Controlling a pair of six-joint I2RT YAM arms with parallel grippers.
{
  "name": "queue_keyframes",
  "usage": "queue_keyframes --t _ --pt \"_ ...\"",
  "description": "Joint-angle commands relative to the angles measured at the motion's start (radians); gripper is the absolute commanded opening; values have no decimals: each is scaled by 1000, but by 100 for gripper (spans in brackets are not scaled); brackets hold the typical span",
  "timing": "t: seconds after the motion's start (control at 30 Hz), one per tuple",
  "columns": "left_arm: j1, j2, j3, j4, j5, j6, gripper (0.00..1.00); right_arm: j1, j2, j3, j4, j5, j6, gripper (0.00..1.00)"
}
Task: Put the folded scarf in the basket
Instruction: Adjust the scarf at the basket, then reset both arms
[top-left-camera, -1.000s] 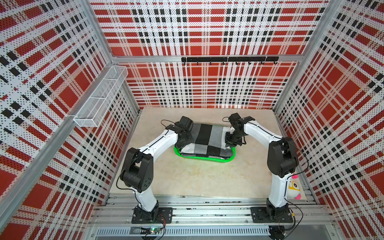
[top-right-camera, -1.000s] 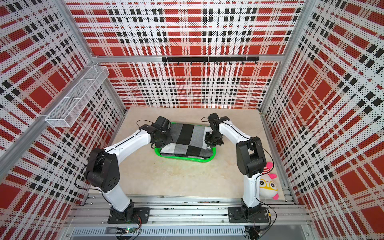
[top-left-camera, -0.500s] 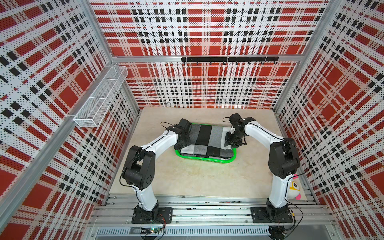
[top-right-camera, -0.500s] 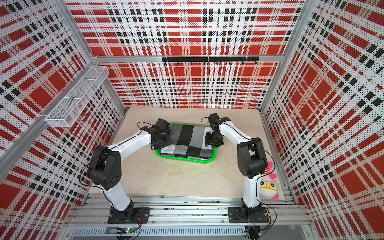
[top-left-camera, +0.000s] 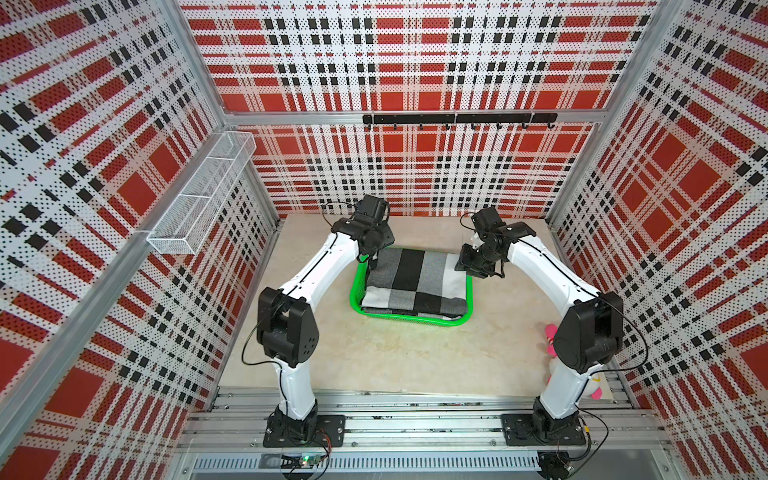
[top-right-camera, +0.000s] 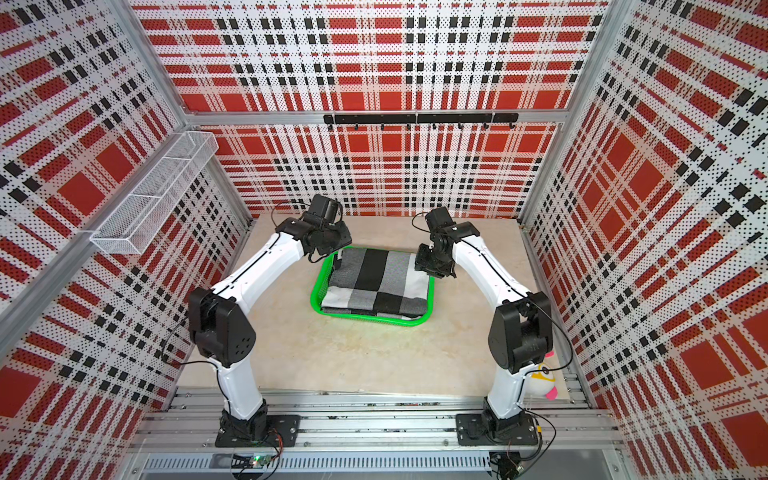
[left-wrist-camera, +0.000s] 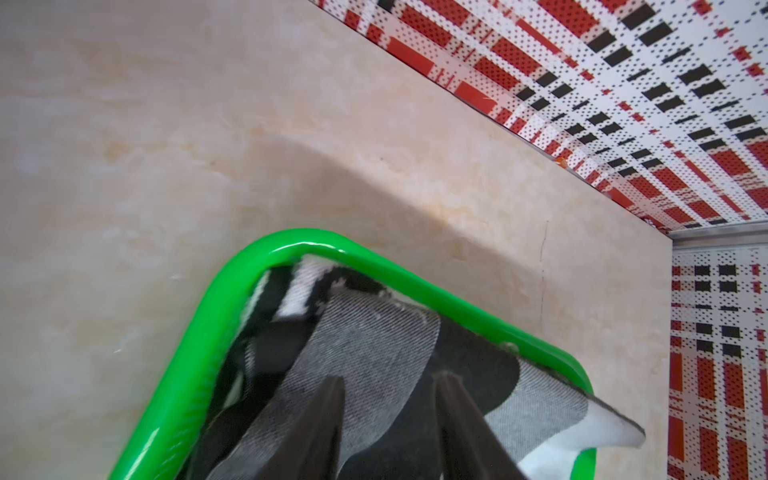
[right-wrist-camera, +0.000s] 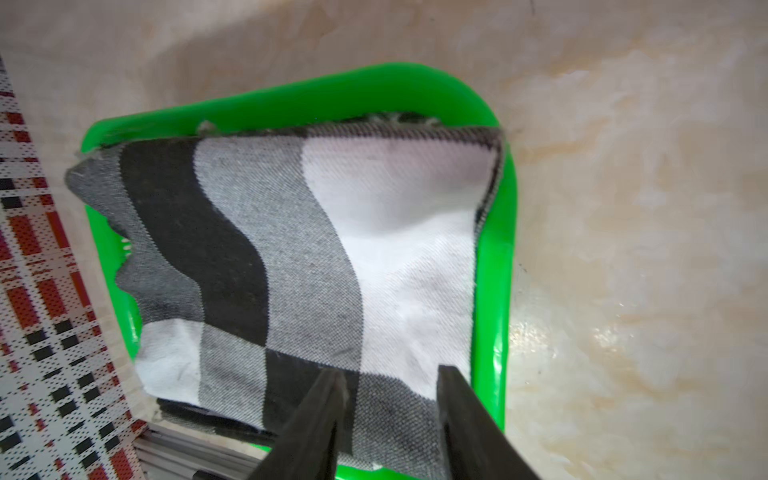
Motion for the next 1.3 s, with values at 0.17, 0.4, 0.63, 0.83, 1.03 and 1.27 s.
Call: queue_keyframes --t 0.17,0.4,0.63,0.83,1.03,1.27 --pt "4 108 -137 80 93 42 36 0 190 17 116 -73 42 38" --pt "26 19 -358 157 120 27 34 -1 175 -103 137 -60 19 39" --pt "23 -61 -344 169 73 2 46 -1 101 -110 147 -49 -27 46" --pt "93 -172 -283 186 1 -6 100 -16 -61 -111 210 72 -51 100" --pt "170 -350 -362 267 -209 54 62 -43 -268 -144 272 483 -83 100" --pt "60 -632 -683 546 -703 177 99 -123 -489 -406 529 578 -172 100"
